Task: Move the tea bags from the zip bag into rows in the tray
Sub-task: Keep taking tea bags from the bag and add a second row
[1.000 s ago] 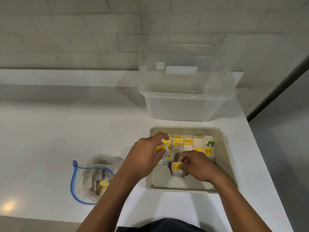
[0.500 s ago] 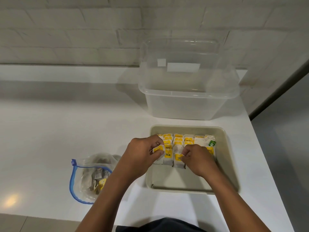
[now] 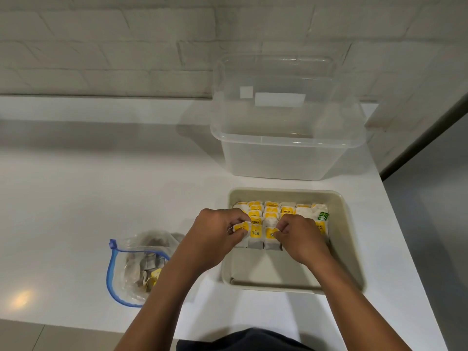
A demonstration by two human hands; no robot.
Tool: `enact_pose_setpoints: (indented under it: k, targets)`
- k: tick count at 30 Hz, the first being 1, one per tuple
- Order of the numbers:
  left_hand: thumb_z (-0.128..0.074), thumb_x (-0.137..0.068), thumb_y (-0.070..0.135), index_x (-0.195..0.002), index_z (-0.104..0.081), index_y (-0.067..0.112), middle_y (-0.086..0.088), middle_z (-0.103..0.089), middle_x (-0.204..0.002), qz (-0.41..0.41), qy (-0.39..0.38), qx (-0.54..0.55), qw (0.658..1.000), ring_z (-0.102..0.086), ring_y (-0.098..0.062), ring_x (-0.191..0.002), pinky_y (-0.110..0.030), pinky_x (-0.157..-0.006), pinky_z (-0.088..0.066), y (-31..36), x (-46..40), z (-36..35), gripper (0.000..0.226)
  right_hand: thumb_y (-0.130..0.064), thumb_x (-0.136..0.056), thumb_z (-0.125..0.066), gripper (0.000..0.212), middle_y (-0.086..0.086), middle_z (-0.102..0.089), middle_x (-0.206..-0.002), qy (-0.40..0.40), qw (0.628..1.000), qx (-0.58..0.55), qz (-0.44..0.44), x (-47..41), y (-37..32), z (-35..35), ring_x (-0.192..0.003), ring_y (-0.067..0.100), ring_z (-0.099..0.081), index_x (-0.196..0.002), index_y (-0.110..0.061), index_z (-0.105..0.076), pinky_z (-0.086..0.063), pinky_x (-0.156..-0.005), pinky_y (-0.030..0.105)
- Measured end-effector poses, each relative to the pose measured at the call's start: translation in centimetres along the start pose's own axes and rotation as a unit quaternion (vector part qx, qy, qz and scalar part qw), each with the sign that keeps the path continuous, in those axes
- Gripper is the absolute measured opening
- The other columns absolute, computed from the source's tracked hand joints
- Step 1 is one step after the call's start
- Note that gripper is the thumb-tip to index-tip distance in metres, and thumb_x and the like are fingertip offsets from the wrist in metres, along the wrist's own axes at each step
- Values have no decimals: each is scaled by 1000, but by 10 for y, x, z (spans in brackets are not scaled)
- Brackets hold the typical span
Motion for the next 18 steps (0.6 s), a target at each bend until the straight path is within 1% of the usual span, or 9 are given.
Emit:
enact_pose_setpoints:
  k: [3,5,8,9,11,12,14,16,18]
  targets:
    - [-75,-88,28,-102,-73,28,18,-69,-78,15,-12,2,1000,-61,6,-77,-9,-67,-45,0,-2,-2,14,-23,-87,-67,6,-8,-69,-82,12,1000,-4,-1,1,1,2,-88,15,-59,-83,-26,-64,-43,-63,24]
    - [-76,-87,28,-95,-72,28,19,-65,-74,24,-23,12,999,-62,1,-77,-15,-67,-48,1,-3,-3,9,-22,-88,-64,9,-8,-70,-79,40,999,5,4,3,1,7,-83,15,-59,-80,-25,-63,-39,-58,21]
    - [-76,-86,29,-85,-66,33,13,-66,-71,30,-43,17,998,-60,-3,-69,-20,-63,-49,2,-5,-8,11,-19,-91,-63,14,-9,-68,-69,83,995,-33,48,11,-1,15,-72,14,-61,-78,-23,-63,-47,-64,29]
    - [-76,-86,30,-82,-64,35,11,-65,-69,31,-50,17,998,-58,-3,-65,-21,-62,-47,2,-6,-11,13,-18,-92,-63,14,-10,-67,-69,87,992,-60,64,15,-2,19,-69,10,-61,-79,-23,-65,-48,-65,25]
    - [-74,-86,35,-80,-63,37,11,-59,-63,28,-59,12,998,-53,-3,-60,-23,-60,-45,3,-8,-16,13,-20,-94,-63,13,-13,-71,-77,51,986,-132,86,24,-8,27,-74,1,-63,-85,-26,-70,-46,-65,12]
    - [-74,-86,37,-81,-64,36,11,-57,-62,23,-61,3,998,-53,-3,-59,-25,-61,-45,5,-10,-17,10,-20,-94,-64,12,-13,-73,-83,9,980,-176,96,29,-11,29,-80,-1,-65,-90,-27,-73,-48,-71,11]
    - [-74,-85,40,-85,-68,34,12,-58,-62,10,-63,-8,998,-54,-4,-61,-27,-61,-45,11,-13,-20,9,-16,-94,-66,14,-10,-74,-92,-84,957,-255,109,38,-18,35,-91,4,-68,-98,-26,-75,-53,-81,18]
    - [-77,-83,38,-86,-67,32,11,-62,-64,3,-67,10,998,-54,-5,-60,-29,-61,-46,18,-17,-22,11,-11,-92,-68,15,-8,-74,-92,-128,943,-279,125,46,-24,41,-84,2,-66,-101,-21,-74,-49,-78,14]
    - [-80,-80,33,-85,-65,28,5,-64,-66,11,-72,46,996,-52,-5,-54,-31,-58,-46,23,-21,-23,17,-12,-92,-70,10,-6,-74,-90,-128,944,-266,146,49,-27,44,-73,0,-61,-99,-18,-73,-46,-72,12]
Point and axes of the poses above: each hand's wrist, its own x-axis away from the middle knuckle, its own z-axis out of the back of the hand, y = z × x, the point moved 3 cm from there along -x, towards the middle knuckle
